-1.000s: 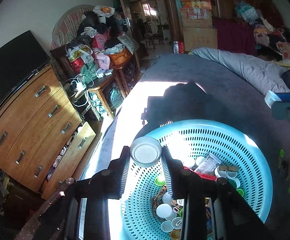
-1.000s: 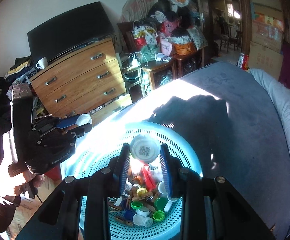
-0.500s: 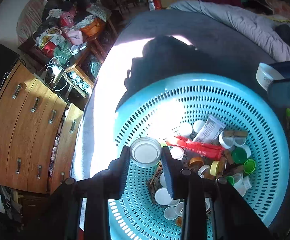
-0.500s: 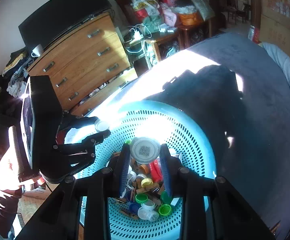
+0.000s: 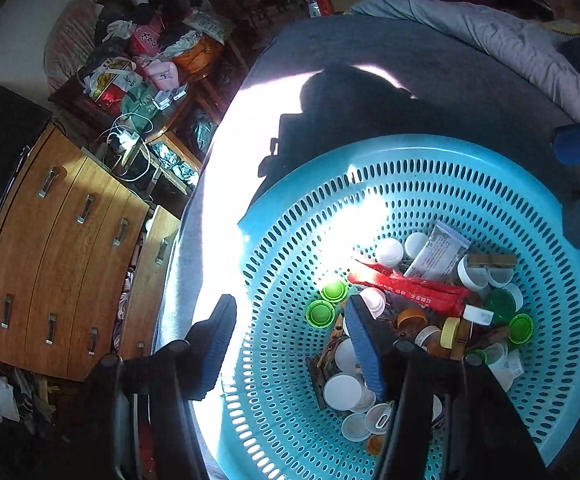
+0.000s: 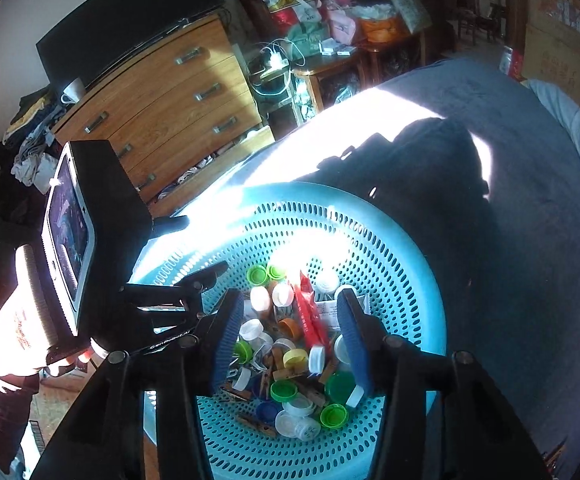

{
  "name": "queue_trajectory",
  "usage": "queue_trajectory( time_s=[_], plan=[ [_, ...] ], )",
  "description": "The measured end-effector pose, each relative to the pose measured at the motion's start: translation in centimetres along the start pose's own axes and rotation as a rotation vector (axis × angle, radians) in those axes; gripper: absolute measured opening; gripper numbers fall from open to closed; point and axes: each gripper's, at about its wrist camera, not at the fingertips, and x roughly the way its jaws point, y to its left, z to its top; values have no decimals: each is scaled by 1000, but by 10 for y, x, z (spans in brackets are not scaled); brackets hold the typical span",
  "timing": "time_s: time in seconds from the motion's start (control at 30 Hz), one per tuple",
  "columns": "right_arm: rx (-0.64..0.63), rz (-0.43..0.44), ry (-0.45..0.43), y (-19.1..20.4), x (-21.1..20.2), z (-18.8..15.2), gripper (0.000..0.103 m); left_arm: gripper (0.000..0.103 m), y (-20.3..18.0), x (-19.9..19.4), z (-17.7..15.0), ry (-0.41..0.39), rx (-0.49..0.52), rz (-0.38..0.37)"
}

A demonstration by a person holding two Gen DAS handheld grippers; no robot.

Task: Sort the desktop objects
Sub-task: 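Carry both white caps over the teal basket and open both tools, then return both open tools over the pile on the bed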

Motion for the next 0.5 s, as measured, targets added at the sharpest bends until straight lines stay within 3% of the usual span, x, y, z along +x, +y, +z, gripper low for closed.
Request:
queue_trajectory(
  time_s=[0.07,0.13,0.17,0.2,0.23,0.3,0.37,0.5],
  plan=[
    [-18,-19,-63,4,-15,-9,57,58,5,-21,-3,-75,-29,19],
    [-45,-12,-179,10,-46,-34,65,58,8,-60,-17,-214,-86,7],
    [-54,-15,-246,12,-63,-53,82,58,7,-85,-28,-294,-108,0],
    [-63,-42,-319,13,-82,-77,101,65,2,-110,-43,-387,-128,-12],
    [-70,-79,-382,13,-99,-105,103,86,-6,-133,-60,-470,-133,-22],
    [-65,-150,-431,7,-122,-162,103,103,-32,-169,-96,-602,-144,-6],
    [4,-215,-426,-9,-136,-224,103,103,-65,-191,-125,-667,-122,-58],
    [181,-353,-344,-55,-146,-346,103,103,-156,-197,-167,-669,-34,-181]
  ],
)
